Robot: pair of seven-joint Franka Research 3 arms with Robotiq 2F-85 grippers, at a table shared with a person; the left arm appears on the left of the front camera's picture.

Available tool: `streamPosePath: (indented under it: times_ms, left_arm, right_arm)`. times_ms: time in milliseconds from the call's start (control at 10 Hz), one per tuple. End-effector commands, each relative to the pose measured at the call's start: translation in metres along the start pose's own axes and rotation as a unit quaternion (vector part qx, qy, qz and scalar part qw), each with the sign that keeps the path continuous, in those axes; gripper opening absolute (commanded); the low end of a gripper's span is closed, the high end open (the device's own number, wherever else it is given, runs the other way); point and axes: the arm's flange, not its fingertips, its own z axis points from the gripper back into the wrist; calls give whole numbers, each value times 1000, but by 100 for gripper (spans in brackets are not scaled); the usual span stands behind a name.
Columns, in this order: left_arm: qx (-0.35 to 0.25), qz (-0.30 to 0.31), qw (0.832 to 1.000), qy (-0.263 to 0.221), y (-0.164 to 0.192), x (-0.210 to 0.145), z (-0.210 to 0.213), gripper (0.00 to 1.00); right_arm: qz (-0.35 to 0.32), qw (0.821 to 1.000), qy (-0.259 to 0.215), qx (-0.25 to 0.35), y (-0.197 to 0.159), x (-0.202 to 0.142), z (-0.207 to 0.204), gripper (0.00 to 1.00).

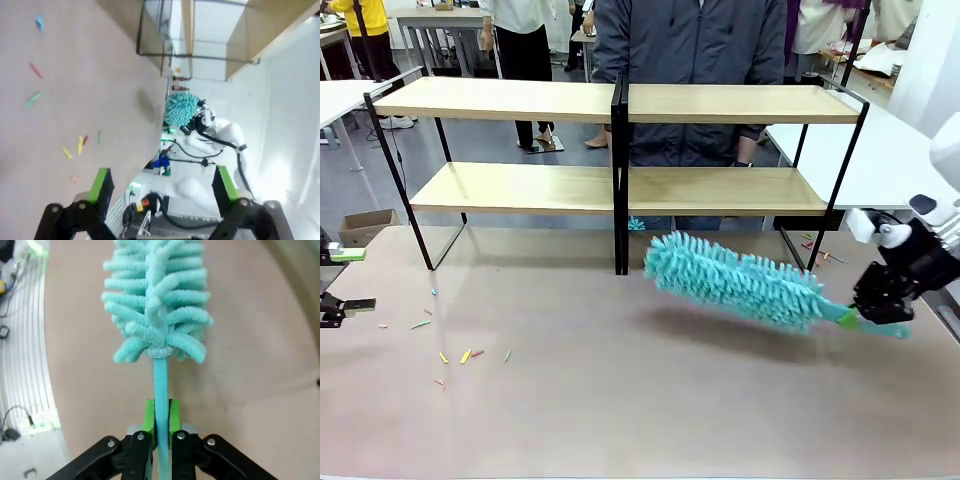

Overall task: Clean the shelves.
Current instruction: Place the Duster on the table.

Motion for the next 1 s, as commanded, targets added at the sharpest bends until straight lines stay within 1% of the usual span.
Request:
streamPosePath:
  times_ms: [0, 100, 200, 300, 500, 600, 700, 800, 900]
  left_arm:
    - [-8, -88, 996, 13, -37, -18, 41, 100]
    - [-8, -88, 996, 13, -37, -18, 41, 100]
    - [-8, -88, 996, 13, -37, -18, 41, 100]
    - [-8, -88, 996, 13, -37, -18, 41, 100]
    - [-8, -88, 996, 13, -37, -18, 41, 100]
    - [-8, -88, 996, 13, -37, -18, 41, 100]
    - [-8, -88, 996, 13, -37, -18, 41, 100]
    - [-8, -88, 996, 13, -37, -18, 41, 100]
    - [-8, -88, 996, 13, -37, -18, 41, 100]
  right_arm:
    - [42, 997, 63, 18, 29, -27, 9, 12]
    - [50, 993, 103, 25, 31, -30, 11, 12]
    - [52, 990, 126, 23, 33, -34, 13, 12]
    - [48, 990, 132, 20, 33, -37, 15, 12]
    - [43, 991, 127, 20, 32, -39, 17, 12]
    - [35, 992, 119, 27, 30, -39, 18, 22]
    - [15, 994, 99, 32, 22, -40, 22, 71]
    - [-23, 999, 38, 17, 9, -43, 34, 80]
    - [-110, 989, -92, -23, -10, -48, 51, 100]
